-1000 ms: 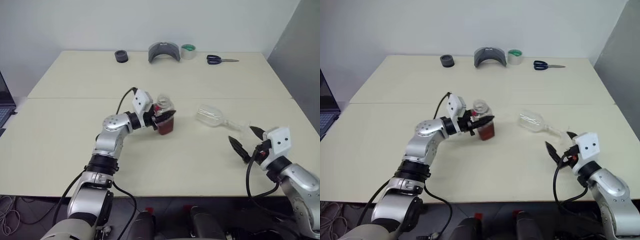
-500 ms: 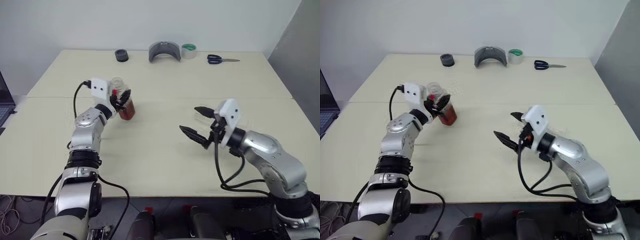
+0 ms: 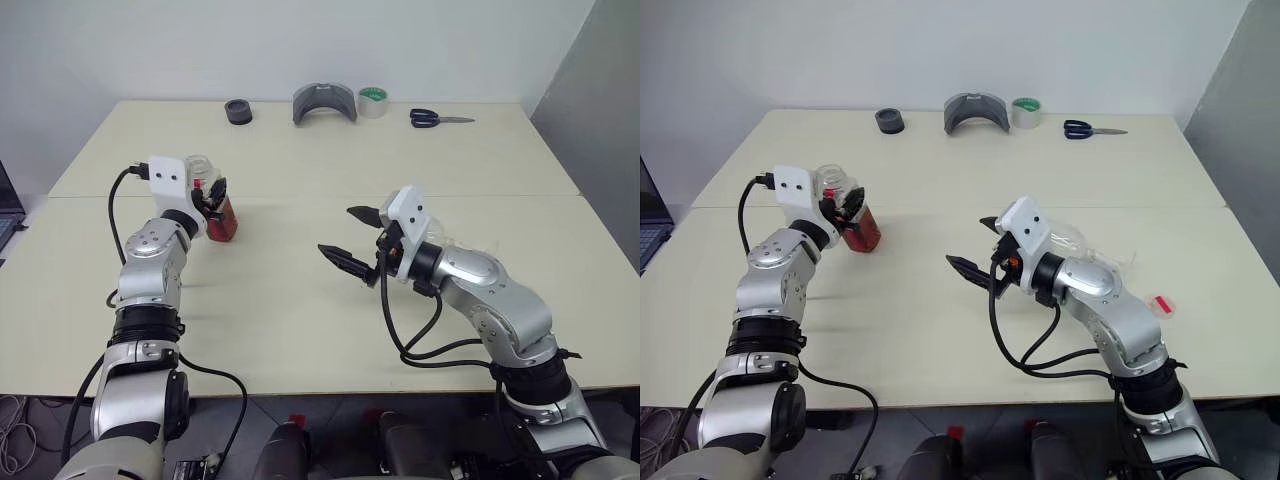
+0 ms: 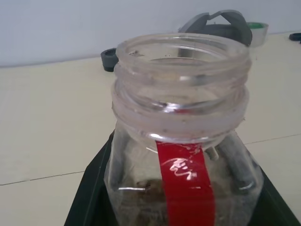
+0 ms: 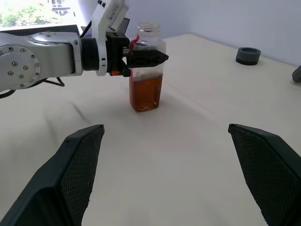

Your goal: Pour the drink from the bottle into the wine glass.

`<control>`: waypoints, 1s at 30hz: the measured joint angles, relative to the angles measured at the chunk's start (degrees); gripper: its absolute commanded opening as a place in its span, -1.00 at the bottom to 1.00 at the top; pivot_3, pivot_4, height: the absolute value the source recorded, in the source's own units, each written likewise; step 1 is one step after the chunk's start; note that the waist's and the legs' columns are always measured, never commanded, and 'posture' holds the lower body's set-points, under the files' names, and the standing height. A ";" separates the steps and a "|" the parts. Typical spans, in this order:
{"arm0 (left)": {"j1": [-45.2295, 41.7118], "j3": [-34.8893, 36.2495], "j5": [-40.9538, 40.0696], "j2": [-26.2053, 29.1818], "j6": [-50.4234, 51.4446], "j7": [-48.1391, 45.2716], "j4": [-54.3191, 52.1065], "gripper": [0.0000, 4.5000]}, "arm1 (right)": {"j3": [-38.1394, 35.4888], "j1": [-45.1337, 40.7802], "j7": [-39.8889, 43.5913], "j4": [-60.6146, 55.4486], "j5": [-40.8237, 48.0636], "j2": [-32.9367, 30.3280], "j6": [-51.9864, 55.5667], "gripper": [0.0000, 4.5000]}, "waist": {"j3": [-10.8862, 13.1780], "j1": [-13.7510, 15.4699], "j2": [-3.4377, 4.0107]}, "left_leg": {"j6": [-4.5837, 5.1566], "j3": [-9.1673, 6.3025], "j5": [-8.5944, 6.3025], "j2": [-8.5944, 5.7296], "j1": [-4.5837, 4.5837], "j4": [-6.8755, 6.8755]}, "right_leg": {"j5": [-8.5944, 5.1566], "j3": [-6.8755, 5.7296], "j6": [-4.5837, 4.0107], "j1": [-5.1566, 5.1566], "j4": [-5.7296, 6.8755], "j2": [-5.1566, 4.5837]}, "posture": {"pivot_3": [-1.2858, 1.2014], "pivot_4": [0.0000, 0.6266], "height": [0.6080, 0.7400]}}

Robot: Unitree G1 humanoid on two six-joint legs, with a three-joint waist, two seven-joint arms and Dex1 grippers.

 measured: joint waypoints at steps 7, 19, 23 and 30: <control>2.77 2.89 -1.48 -0.03 0.18 1.97 -2.25 -0.23 | 1.89 -1.10 1.27 1.49 -0.60 2.14 -0.67 1.00 | 0.00 -0.02 0.00 | 0.00 -0.01 0.00 -0.01 -0.01 0.00 | 0.00 -0.02 0.00 0.00 0.00 -0.02 | 0.03 -0.52 1.00; 5.45 4.38 -2.24 0.09 0.82 1.95 -1.48 0.60 | 1.96 -1.89 2.38 2.52 -1.68 3.34 -0.76 1.00 | -0.01 -0.05 0.01 | 0.00 -0.01 0.00 -0.02 0.01 -0.03 | 0.00 -0.03 -0.01 0.00 0.01 -0.01 | 0.03 -0.52 1.00; 6.85 4.36 -2.20 0.00 1.02 1.80 -0.22 0.99 | 1.96 -1.92 2.43 2.53 -1.79 3.74 -0.76 1.00 | 0.00 0.20 -0.01 | 0.00 -0.06 0.00 -0.02 -0.11 -0.01 | 0.01 -0.09 -0.01 -0.06 -0.02 -0.03 | 0.03 -0.52 1.00; 7.44 4.00 -1.50 0.04 -0.34 1.57 -0.26 0.99 | 1.96 -1.95 2.56 2.51 -2.49 3.61 -0.76 1.00 | 0.00 0.50 -0.01 | 0.00 -0.03 0.00 -0.04 -0.09 -0.03 | 0.01 -0.07 -0.01 -0.05 -0.02 -0.05 | 0.03 -0.52 1.00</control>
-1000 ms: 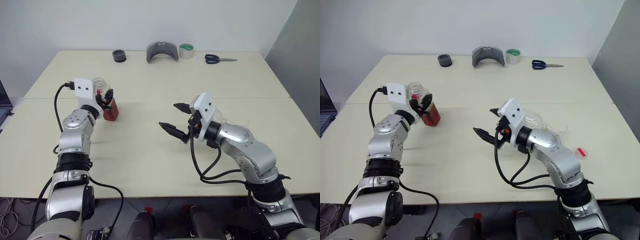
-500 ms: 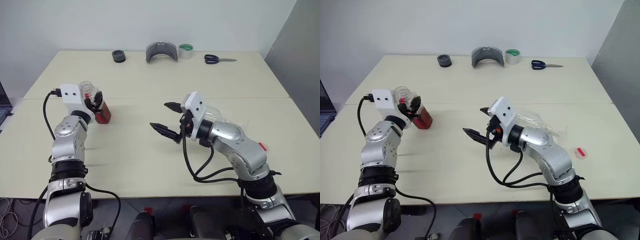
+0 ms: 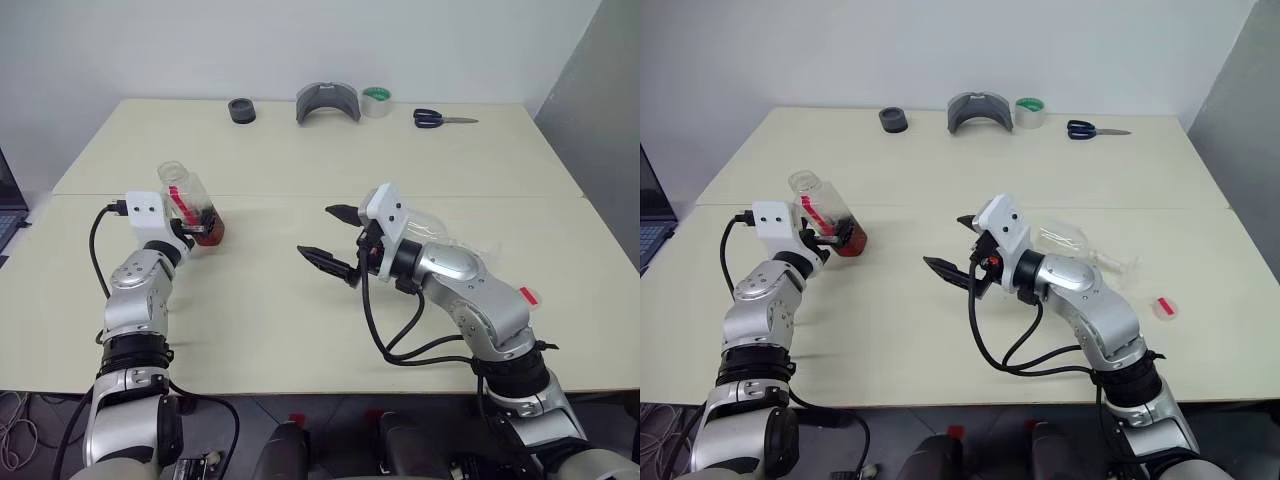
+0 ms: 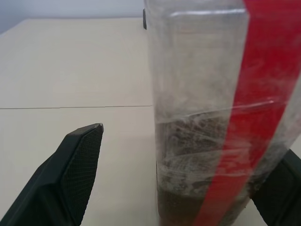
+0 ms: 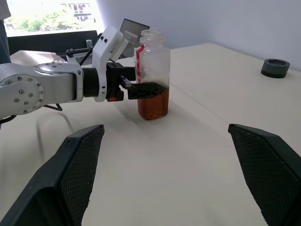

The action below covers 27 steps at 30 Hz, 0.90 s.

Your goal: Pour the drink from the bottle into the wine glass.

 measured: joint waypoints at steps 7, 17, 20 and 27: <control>2.61 -1.36 1.84 0.04 -2.42 -1.14 -0.60 0.99 | 0.03 2.65 0.12 -1.41 -2.14 -3.32 -1.24 1.00 | 0.00 0.21 0.00 | 0.00 0.00 0.00 -0.01 -0.02 0.00 | 0.00 0.00 0.00 0.00 -0.02 -0.01 | 0.03 -0.52 1.00; 12.02 -2.47 2.49 -0.10 -3.89 -2.92 -12.92 0.99 | -5.12 12.27 -1.33 -10.21 -3.61 -11.57 -1.71 1.00 | 0.00 0.41 -0.01 | 0.00 0.00 -0.01 0.06 -0.02 -0.03 | 0.00 0.05 0.00 0.03 -0.07 -0.10 | 0.03 -0.52 1.00; 17.06 -2.56 2.38 -0.11 -3.60 -3.73 -19.36 0.99 | -8.38 15.04 -3.02 -13.44 -3.93 -13.44 -0.48 1.00 | 0.00 0.46 -0.01 | 0.00 0.02 -0.01 0.07 0.00 -0.03 | -0.01 0.05 0.01 0.04 -0.06 -0.10 | 0.03 -0.52 1.00; 24.89 -3.43 -0.40 0.06 -1.13 -8.96 -29.79 0.99 | -11.85 20.40 -8.28 -17.38 -11.48 -19.90 1.14 1.00 | 0.00 0.90 -0.01 | 0.00 0.07 -0.01 0.03 0.01 -0.05 | -0.02 0.03 0.01 0.09 -0.10 -0.05 | 0.03 -0.52 1.00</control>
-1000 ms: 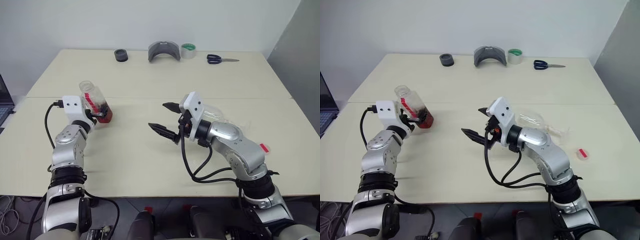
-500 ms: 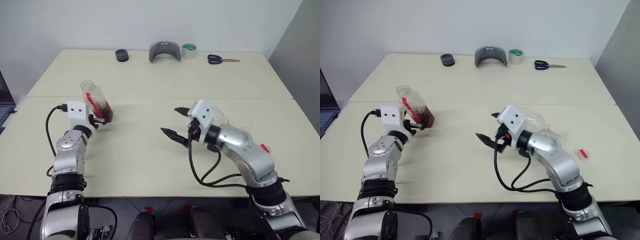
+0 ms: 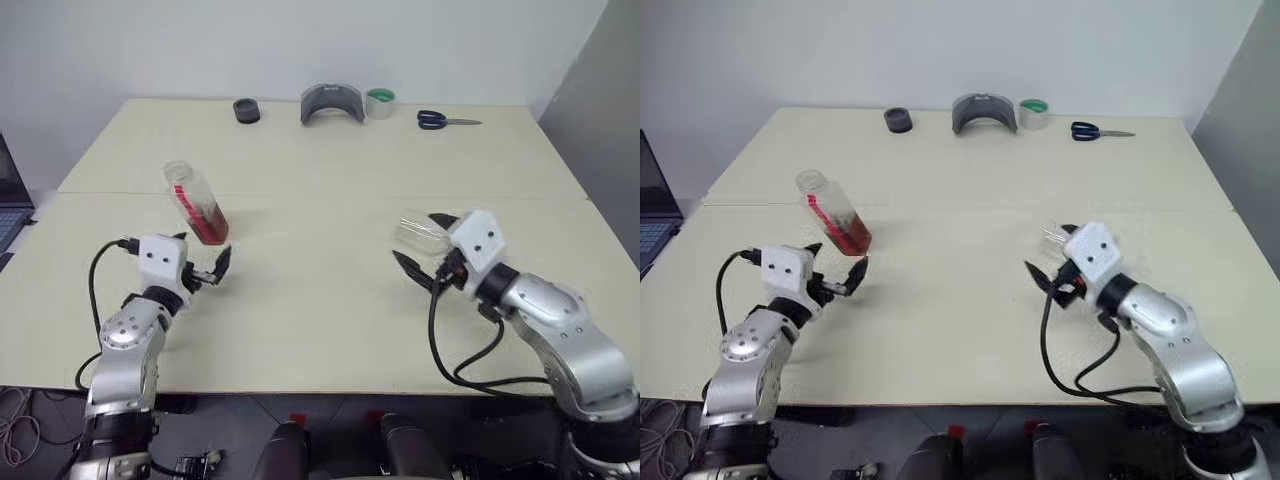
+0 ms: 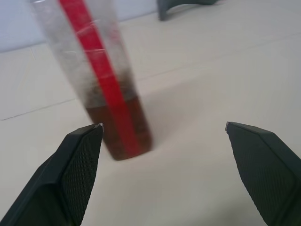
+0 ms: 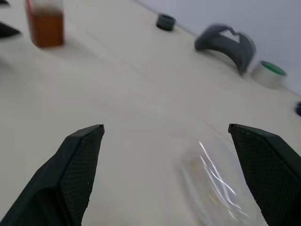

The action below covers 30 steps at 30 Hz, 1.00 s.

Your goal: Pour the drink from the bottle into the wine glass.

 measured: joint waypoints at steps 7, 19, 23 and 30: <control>-5.71 -7.40 -2.94 1.50 3.36 -11.79 -2.53 0.99 | 7.50 -1.83 -2.40 -1.54 -10.38 -5.13 8.28 1.00 | 0.01 -0.04 -0.01 | 0.00 0.00 0.00 -0.01 0.01 0.01 | 0.00 -0.03 0.00 0.01 0.00 0.12 | 0.03 -0.52 1.00; -18.10 -18.04 -4.41 2.38 4.55 -30.74 1.24 0.99 | 22.10 -11.79 -7.11 10.23 -26.34 -3.77 21.97 1.00 | 0.01 -0.07 0.00 | 0.00 0.03 0.00 -0.06 -0.04 0.01 | -0.01 0.01 -0.01 -0.03 -0.02 0.09 | 0.03 -0.52 1.00; -20.78 -19.25 -4.12 1.66 3.42 -32.83 4.18 0.99 | 27.26 -14.82 -6.83 14.04 -31.33 -4.05 24.54 1.00 | 0.01 -0.18 0.00 | 0.01 0.02 0.00 -0.04 -0.02 0.02 | -0.01 -0.01 -0.01 -0.03 0.01 0.12 | 0.03 -0.52 1.00; -23.30 -20.11 -4.09 -0.25 1.96 -34.66 6.93 0.99 | 32.39 -19.22 -5.54 19.17 -37.97 -4.04 25.09 1.00 | 0.01 -0.15 0.00 | 0.00 0.03 0.00 -0.08 -0.05 0.02 | -0.01 0.01 -0.01 -0.04 -0.02 0.08 | 0.03 -0.52 1.00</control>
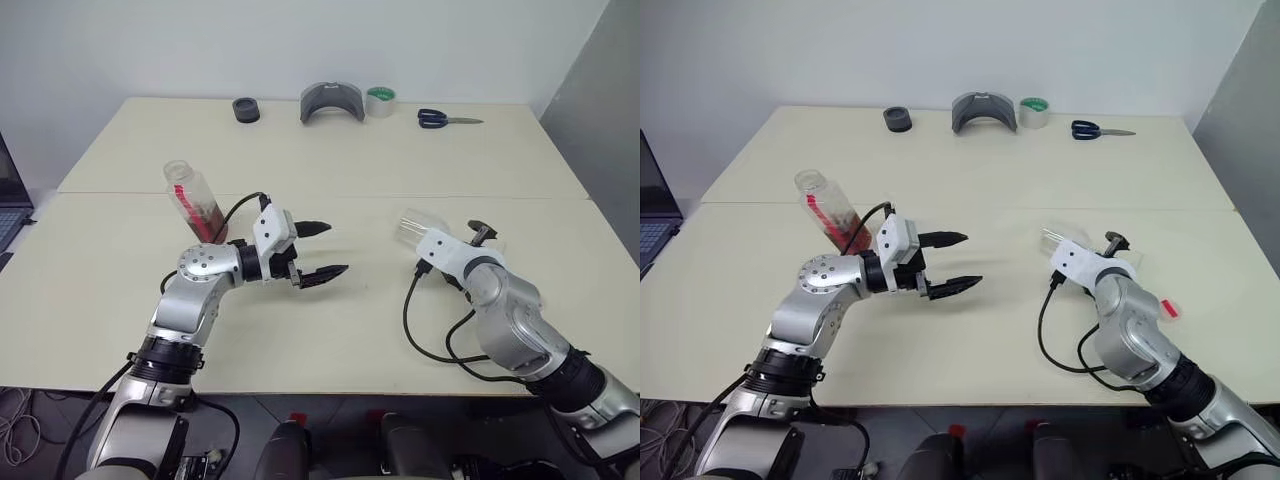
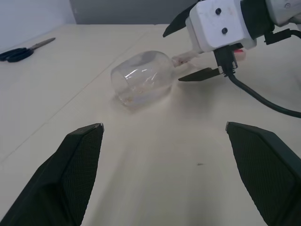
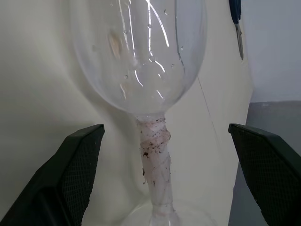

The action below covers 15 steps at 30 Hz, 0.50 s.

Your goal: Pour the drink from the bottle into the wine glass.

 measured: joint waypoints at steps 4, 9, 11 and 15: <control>-0.74 -0.49 0.02 -0.03 -1.17 -2.30 1.78 0.99 | 1.49 -1.27 1.19 3.75 -2.88 0.23 -0.85 1.00 | 0.00 0.00 0.00 | 0.00 -0.02 0.00 0.00 0.01 0.01 | 0.00 -0.01 0.00 0.00 0.02 0.00 | 0.03 -0.52 1.00; -1.70 -1.19 0.61 -0.05 -3.46 -4.47 3.58 1.00 | 1.65 -1.50 2.69 5.52 -4.98 1.49 -1.94 0.84 | 0.00 -0.10 0.00 | 0.00 -0.01 0.00 0.02 0.03 0.01 | 0.00 -0.01 0.00 0.00 0.04 0.03 | 0.03 -0.52 1.00; -1.69 -1.43 0.90 -0.10 -3.87 -5.03 4.15 1.00 | 1.64 -1.53 3.59 6.19 -5.50 2.34 -2.42 0.58 | 0.00 -0.10 0.00 | 0.00 -0.02 0.00 0.02 0.02 0.01 | 0.00 -0.01 0.00 0.00 0.04 0.03 | 0.03 -0.52 1.00; -1.70 -1.44 1.07 -0.22 -5.27 -5.60 5.28 1.00 | 1.64 -1.56 4.89 6.43 -6.02 3.59 -3.65 -0.07 | 0.00 -0.09 0.00 | 0.00 -0.01 0.00 0.01 0.02 0.02 | 0.00 0.00 0.00 0.00 0.04 0.02 | 0.03 -0.52 1.00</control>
